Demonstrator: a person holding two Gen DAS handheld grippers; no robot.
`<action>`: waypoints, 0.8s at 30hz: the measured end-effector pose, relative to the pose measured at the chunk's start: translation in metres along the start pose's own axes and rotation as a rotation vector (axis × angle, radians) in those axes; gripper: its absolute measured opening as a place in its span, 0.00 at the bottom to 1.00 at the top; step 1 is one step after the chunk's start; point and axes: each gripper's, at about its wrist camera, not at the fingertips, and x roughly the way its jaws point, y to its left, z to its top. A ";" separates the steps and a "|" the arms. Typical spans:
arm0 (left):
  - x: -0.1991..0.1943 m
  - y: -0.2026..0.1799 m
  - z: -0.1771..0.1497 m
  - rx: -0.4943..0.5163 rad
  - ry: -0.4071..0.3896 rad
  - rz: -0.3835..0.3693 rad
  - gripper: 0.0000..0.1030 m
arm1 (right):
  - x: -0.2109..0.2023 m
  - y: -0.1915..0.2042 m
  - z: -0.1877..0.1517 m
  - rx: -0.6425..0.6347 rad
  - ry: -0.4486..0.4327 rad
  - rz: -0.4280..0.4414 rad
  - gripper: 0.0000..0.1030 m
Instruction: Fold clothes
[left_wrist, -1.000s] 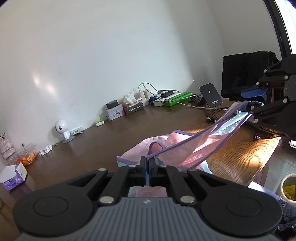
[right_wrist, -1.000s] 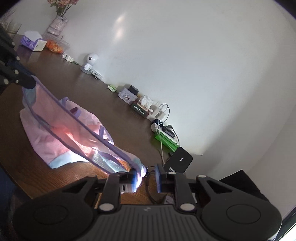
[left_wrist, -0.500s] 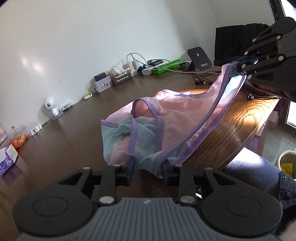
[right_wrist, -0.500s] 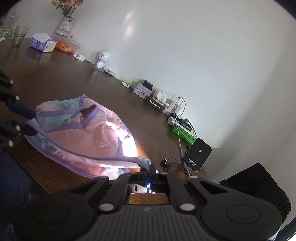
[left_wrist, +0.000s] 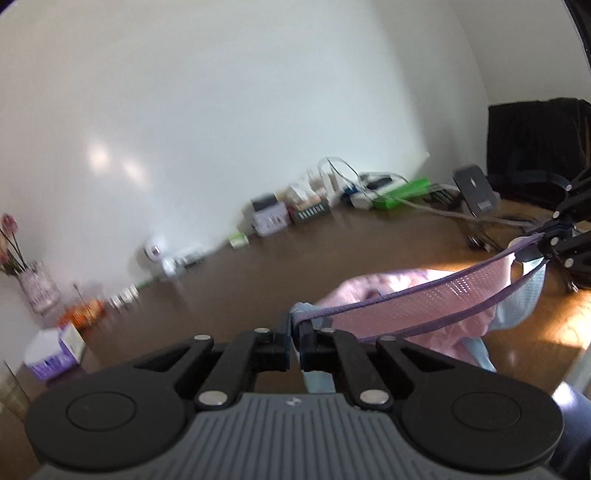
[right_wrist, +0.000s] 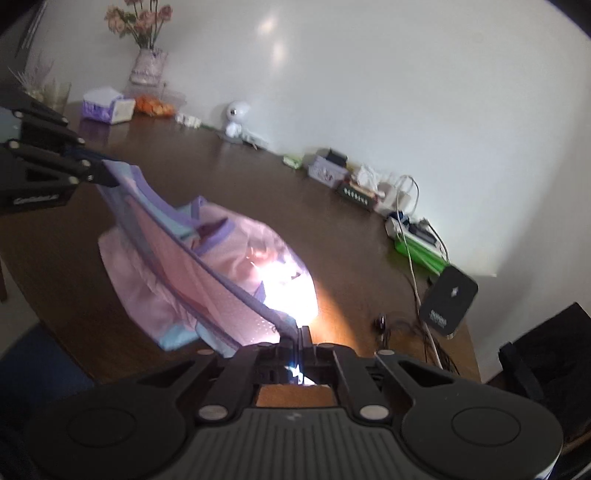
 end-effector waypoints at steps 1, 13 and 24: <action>-0.002 0.012 0.019 0.013 -0.048 0.025 0.04 | -0.005 -0.006 0.017 -0.031 -0.051 -0.010 0.01; -0.011 0.164 0.236 -0.144 -0.132 -0.135 0.04 | -0.086 -0.116 0.248 -0.150 -0.434 -0.161 0.01; 0.163 0.187 0.231 -0.220 0.008 -0.111 0.05 | 0.067 -0.160 0.304 -0.099 -0.274 -0.079 0.01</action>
